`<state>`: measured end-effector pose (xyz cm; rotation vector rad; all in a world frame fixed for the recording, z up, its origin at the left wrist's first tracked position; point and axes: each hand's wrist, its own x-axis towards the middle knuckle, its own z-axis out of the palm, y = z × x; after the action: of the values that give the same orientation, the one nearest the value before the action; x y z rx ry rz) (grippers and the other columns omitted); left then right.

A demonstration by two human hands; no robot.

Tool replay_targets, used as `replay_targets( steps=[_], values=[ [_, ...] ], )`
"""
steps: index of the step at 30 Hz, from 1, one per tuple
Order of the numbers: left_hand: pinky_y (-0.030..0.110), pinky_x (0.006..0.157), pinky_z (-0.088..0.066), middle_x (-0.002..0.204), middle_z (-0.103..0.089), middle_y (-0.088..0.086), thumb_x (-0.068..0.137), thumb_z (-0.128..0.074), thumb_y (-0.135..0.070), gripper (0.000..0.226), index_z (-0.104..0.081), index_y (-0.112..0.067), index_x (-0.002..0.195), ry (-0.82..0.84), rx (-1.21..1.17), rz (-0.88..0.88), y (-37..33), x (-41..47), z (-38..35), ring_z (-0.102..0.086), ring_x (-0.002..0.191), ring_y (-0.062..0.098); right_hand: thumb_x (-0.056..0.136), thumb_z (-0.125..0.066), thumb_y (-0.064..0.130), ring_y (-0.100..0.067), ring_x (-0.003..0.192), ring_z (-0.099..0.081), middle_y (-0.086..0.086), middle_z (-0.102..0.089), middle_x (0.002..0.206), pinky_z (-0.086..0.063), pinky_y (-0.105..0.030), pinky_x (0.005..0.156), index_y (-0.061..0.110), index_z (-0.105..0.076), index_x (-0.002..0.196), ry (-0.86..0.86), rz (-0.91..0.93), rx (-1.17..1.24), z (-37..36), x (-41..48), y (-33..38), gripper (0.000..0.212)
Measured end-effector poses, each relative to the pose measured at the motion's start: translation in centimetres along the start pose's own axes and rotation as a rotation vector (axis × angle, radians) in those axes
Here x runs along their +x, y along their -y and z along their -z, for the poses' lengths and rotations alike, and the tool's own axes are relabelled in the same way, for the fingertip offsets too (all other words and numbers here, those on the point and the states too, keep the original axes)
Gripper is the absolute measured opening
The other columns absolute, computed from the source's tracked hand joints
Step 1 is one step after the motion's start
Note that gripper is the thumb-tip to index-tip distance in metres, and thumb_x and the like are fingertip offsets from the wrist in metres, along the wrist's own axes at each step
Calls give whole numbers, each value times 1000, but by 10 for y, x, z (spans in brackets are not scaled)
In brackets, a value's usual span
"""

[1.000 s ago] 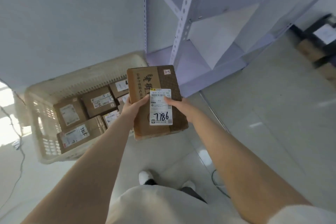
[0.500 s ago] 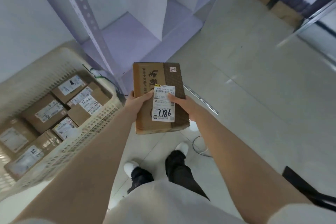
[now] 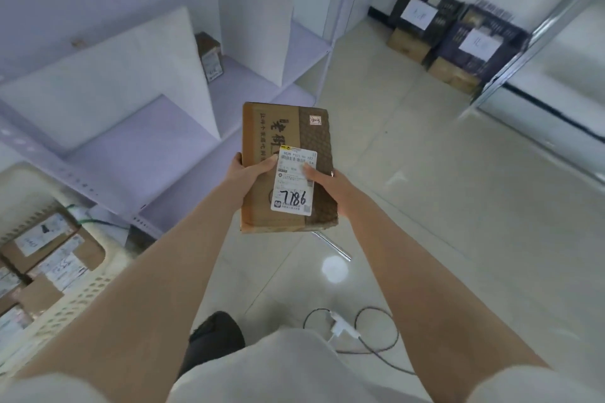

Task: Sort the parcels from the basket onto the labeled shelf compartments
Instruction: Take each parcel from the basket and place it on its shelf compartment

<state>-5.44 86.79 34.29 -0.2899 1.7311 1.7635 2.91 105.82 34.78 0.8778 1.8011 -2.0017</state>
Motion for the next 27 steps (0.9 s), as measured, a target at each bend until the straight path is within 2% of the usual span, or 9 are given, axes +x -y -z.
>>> replay_targets(
  steps=[3,8,11,15,17,20,25,27],
  values=[
    [45,88,-55,112,-70,-1,56,-89,-44,82,-52,-22,126,31,8,-26,-28,31,-28,-69,97,22,77,-79,41,-27,103,-70,-8,-74,110,-51,-45,98,14,-64,120,-10,29,17,30,22,31,53],
    [39,84,-56,113,-68,0,68,-85,-38,72,-50,-19,127,63,22,-89,-77,98,-70,-68,97,21,67,-84,48,-27,104,-70,-6,-74,110,-50,-48,100,14,-64,122,-24,77,11,70,73,87,68],
    [34,78,-55,112,-69,-1,69,-84,-37,68,-51,-19,125,91,29,-116,-110,144,-90,-68,96,19,73,-82,45,-25,102,-70,-6,-74,110,-51,-46,98,14,-62,123,-58,93,5,90,107,124,62],
    [39,88,-55,112,-71,-2,62,-86,-45,79,-52,-21,129,207,56,-127,-155,202,-113,-70,98,18,76,-80,42,-24,103,-69,-5,-73,111,-52,-43,97,16,-61,124,-121,129,-15,118,147,176,58],
    [41,93,-53,114,-71,-3,56,-88,-49,88,-51,-22,132,244,62,-122,-177,228,-129,-69,101,17,77,-79,40,-21,100,-69,-4,-73,111,-54,-36,89,17,-60,122,-151,157,-22,136,164,201,54],
    [41,94,-53,117,-69,-3,55,-88,-51,92,-49,-22,133,258,74,-130,-202,259,-160,-69,102,17,79,-78,37,-19,96,-70,-4,-73,109,-53,-28,76,16,-61,121,-150,172,-6,168,190,225,50],
    [41,94,-53,117,-69,-4,45,-87,-61,101,-50,-23,131,212,107,-156,-233,309,-211,-68,104,18,77,-79,40,-16,95,-68,-1,-72,109,-49,-26,69,18,-59,122,-147,159,-2,226,241,263,54],
    [42,95,-53,117,-69,-4,45,-87,-62,101,-51,-24,131,200,101,-167,-244,331,-234,-68,104,18,75,-81,43,-18,99,-68,-1,-72,111,-50,-29,75,18,-58,126,-124,170,-31,252,265,280,61]
  ],
)
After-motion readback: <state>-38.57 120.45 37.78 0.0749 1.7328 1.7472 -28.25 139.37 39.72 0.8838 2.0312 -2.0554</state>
